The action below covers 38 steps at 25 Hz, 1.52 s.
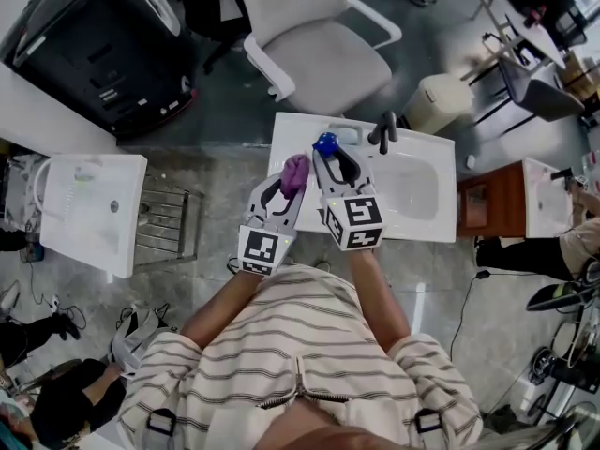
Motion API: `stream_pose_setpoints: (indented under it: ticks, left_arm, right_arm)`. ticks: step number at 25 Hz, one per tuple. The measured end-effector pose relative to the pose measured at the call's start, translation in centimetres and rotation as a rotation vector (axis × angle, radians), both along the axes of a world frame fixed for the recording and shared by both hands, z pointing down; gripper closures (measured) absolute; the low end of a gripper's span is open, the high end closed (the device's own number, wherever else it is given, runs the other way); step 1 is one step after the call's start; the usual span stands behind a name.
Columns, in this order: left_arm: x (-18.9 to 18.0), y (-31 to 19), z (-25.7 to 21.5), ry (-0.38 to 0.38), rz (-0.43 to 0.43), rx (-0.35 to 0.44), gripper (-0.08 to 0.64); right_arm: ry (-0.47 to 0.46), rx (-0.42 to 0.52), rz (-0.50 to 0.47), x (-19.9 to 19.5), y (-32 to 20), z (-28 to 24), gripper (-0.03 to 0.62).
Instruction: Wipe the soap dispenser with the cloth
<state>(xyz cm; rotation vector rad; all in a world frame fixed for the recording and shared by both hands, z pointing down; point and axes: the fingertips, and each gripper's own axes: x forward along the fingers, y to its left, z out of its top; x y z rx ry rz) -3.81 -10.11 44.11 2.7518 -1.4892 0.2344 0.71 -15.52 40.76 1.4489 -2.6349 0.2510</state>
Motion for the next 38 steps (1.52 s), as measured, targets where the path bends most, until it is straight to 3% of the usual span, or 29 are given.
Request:
stream_pose_setpoints:
  ticks: [17,28,38]
  left_arm:
    - [3.7,0.5,1.0,0.039,0.16,-0.005,0.446]
    - [6.4,0.2,2.0,-0.002,0.266,0.004,0.446]
    - [8.0,-0.4,3.3,-0.034,0.302,-0.016,0.446]
  right_arm:
    - [0.035,-0.006,0.013,1.1,0.1,0.4,0.458]
    - [0.066,-0.006,0.001,1.0,0.2,0.6,0.457]
    - [0.08,-0.003,-0.001,1.6,0.5,0.5,0.459]
